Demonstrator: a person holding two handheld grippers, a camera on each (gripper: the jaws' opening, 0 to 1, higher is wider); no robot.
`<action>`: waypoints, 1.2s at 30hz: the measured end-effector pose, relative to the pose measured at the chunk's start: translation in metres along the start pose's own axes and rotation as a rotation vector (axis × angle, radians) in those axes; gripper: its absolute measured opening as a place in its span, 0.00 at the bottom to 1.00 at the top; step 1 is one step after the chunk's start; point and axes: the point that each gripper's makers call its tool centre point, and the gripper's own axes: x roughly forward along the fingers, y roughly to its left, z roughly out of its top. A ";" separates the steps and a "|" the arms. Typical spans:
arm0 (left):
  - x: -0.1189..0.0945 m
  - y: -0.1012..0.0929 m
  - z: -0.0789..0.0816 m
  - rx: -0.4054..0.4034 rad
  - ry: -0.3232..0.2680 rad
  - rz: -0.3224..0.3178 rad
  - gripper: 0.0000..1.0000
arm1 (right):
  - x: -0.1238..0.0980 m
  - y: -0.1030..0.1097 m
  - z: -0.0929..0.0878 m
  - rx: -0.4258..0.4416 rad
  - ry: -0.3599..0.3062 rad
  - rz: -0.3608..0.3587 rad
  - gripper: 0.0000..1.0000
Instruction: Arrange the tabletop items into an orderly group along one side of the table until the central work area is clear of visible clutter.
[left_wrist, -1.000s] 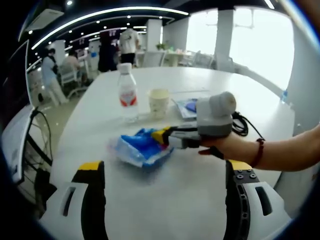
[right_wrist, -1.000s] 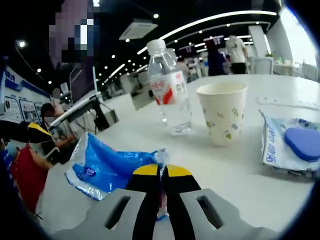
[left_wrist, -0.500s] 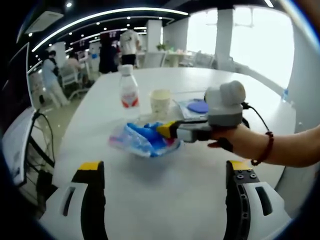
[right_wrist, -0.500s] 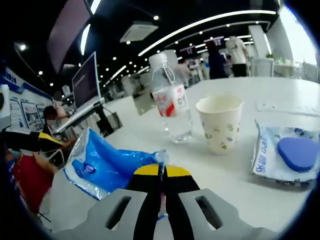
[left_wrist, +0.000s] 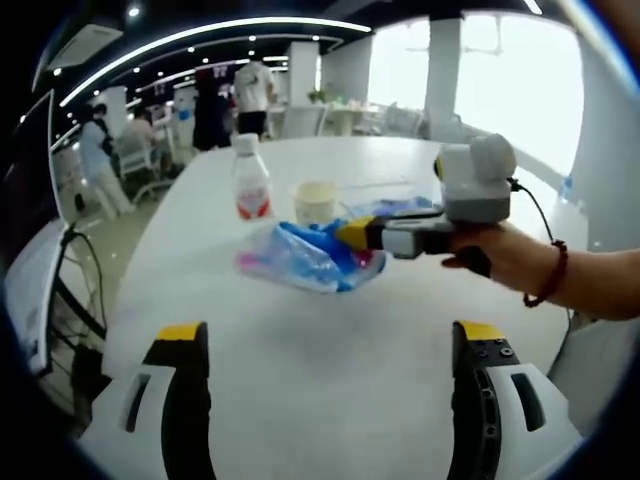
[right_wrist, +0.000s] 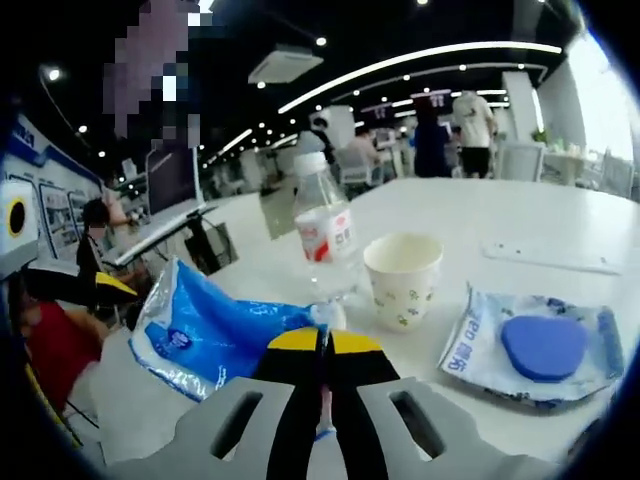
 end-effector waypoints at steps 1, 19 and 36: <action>0.000 0.000 0.000 0.002 0.002 0.000 0.98 | -0.004 -0.004 0.000 -0.002 -0.002 -0.007 0.01; 0.007 -0.021 0.001 -0.006 0.006 -0.060 0.98 | -0.073 -0.087 0.009 0.007 -0.022 -0.169 0.01; 0.012 -0.031 -0.003 0.032 0.024 -0.092 0.99 | -0.129 -0.169 0.015 0.005 -0.027 -0.352 0.01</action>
